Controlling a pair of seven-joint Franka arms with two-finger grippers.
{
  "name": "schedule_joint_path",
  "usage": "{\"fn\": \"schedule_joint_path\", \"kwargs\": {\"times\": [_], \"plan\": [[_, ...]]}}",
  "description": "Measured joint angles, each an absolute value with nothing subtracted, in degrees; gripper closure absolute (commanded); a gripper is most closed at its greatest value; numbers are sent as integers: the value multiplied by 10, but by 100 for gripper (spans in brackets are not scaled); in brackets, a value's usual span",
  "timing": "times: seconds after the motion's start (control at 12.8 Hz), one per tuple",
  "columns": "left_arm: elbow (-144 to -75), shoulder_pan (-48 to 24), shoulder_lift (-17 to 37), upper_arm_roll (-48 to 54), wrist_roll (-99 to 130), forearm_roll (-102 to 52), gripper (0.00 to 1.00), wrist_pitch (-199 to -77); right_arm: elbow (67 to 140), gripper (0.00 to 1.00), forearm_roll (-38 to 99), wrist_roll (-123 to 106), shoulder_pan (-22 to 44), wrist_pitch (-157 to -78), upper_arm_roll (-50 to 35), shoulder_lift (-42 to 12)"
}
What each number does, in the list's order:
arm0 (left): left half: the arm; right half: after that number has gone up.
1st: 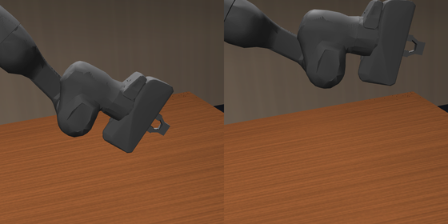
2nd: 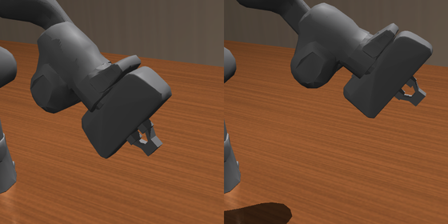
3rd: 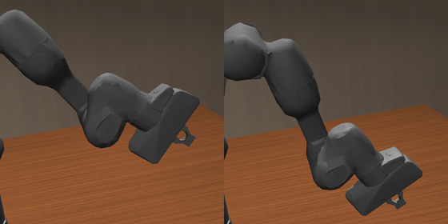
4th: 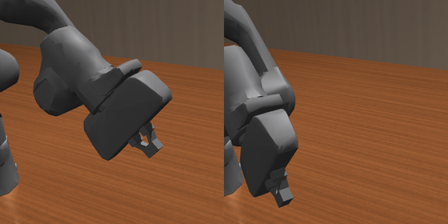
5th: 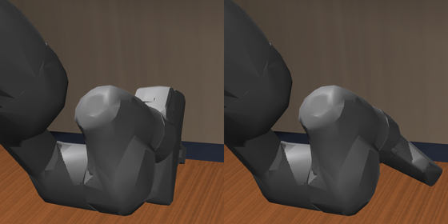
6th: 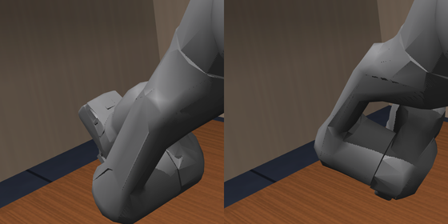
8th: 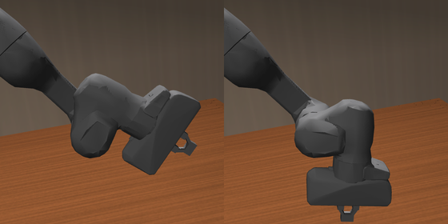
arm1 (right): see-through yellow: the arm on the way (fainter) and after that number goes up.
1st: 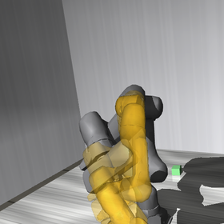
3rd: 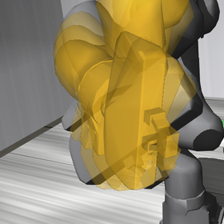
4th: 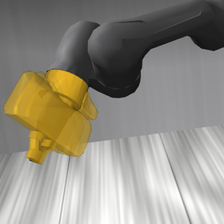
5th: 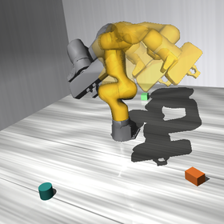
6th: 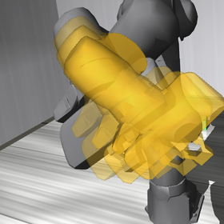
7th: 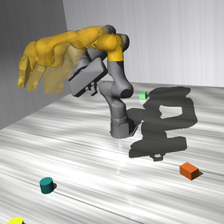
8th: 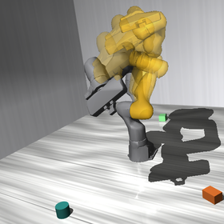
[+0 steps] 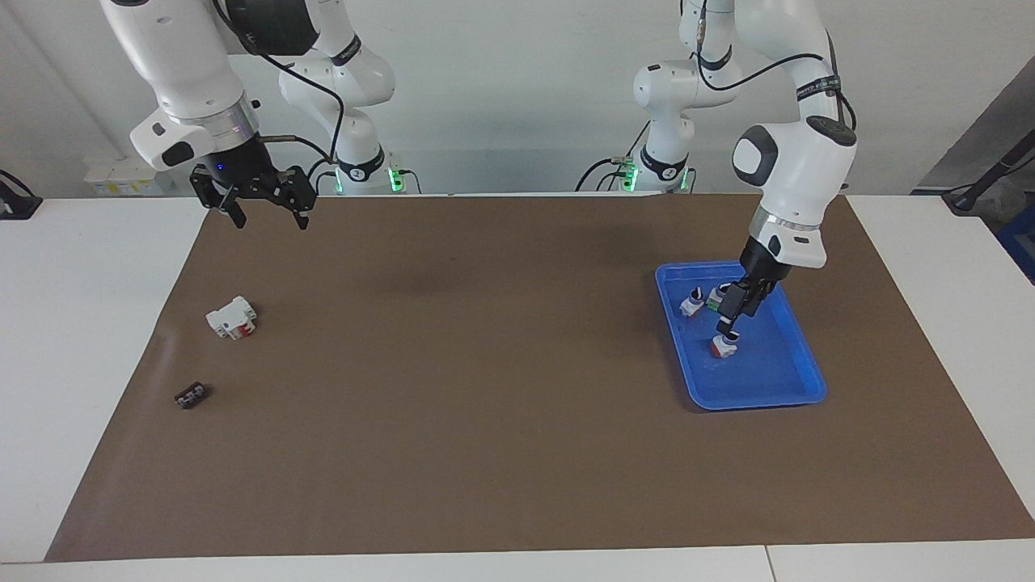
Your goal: Turn and place switch with both arms
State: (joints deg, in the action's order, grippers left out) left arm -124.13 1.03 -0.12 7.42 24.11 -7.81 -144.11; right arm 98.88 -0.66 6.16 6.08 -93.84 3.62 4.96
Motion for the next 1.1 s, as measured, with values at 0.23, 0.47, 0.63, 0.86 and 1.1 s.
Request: {"fn": "schedule_joint_path", "kwargs": {"times": [0.23, 0.47, 0.63, 0.86, 1.1], "plan": [[-1219, -9, -2, 42, 81, -52, 0, -1415, 1003, 0, -7, 79, 60, -946, 36, 62], [-1164, -27, -18, -3, -17, -49, 0, -1305, 1004, 0, -7, 83, 46, -944, 33, 64], [-1109, -28, -35, -14, -66, -49, 0, -1208, 995, 0, -7, 83, 43, -944, 31, 64], [-998, -28, -40, -16, -103, -47, 0, -1068, 975, 0, -7, 83, 42, -917, 29, 65], [-916, -28, -27, -13, -109, -46, 0, -969, 975, 0, -7, 83, 42, -911, 25, 65]]}}
